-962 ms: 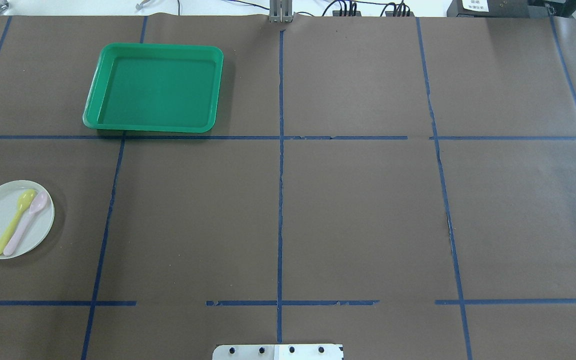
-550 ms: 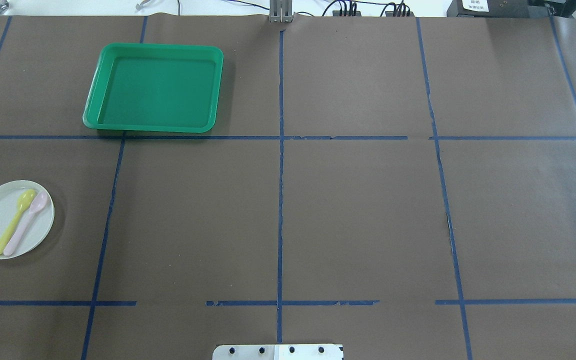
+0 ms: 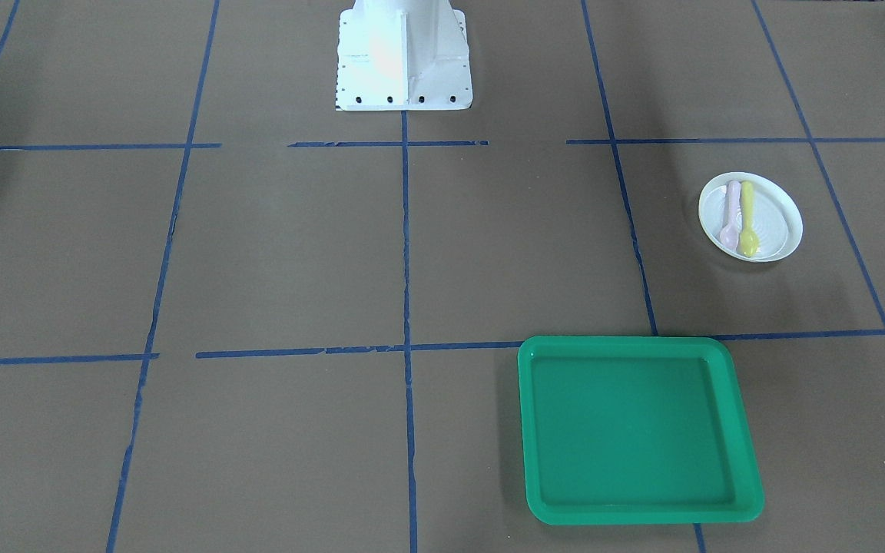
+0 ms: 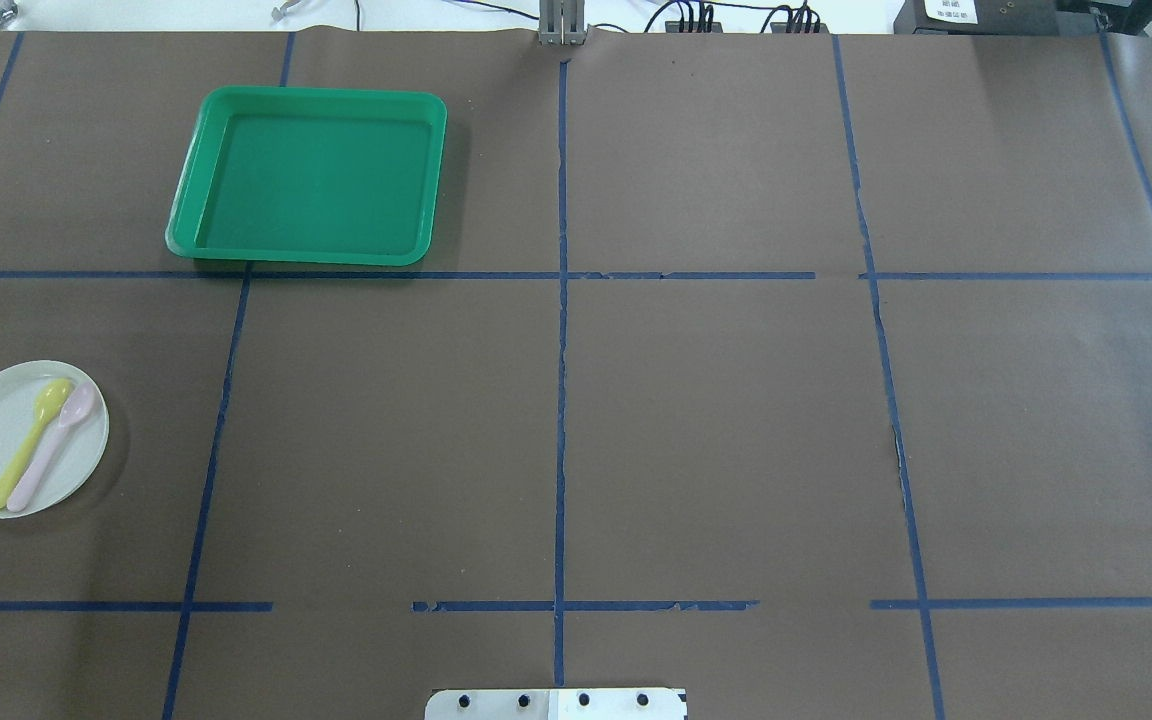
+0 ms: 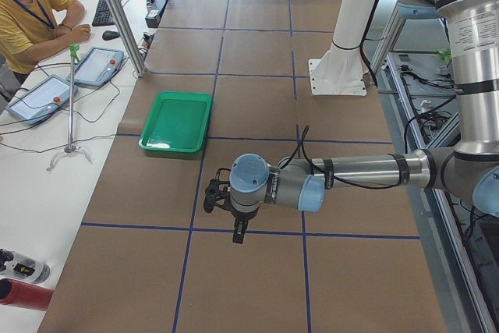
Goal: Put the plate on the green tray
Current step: 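Move the left gripper down toward the edge of the white plate, then grasp the rim of the white plate with the left gripper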
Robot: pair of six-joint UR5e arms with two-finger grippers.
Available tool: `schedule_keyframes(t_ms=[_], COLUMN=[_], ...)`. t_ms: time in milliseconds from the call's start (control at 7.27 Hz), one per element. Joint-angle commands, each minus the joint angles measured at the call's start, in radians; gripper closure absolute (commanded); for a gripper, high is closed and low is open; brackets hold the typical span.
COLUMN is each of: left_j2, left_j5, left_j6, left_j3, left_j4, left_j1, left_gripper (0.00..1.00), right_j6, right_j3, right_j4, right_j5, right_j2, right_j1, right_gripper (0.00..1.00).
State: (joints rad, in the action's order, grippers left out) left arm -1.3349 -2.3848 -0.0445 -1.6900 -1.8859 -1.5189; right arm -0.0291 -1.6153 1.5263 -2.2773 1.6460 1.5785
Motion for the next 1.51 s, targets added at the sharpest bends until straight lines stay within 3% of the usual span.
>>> schedule_keyframes(t_ms=[0,412,825,1375], left_j2=[0.0,-0.01,-0.061,-0.076], left_j5=[-0.007,0.002,0.045,0.053], left_j6=[-0.223,-0.593,-0.705,-0.707], left_j3=[0.074,0.165,0.182,0.208], left_j4=[-0.164,-0.443,-0.472,-0.478], left_j1=[0.093,0.3,0.394,0.465], left_gripper=[0.0,0.0,0.0,0.03], right_j6=[0.0,0.0,0.0,0.0], right_j3=[0.0,0.0,0.0,0.0], right_j4=[0.0,0.0,0.0,0.0], right_j5=[-0.001,0.001,-0.001,0.001], right_j2=[0.0,0.0,0.0,0.0], right_j1=[0.0,0.0,0.0,0.0], right_gripper=[0.0,0.0,0.0,0.0])
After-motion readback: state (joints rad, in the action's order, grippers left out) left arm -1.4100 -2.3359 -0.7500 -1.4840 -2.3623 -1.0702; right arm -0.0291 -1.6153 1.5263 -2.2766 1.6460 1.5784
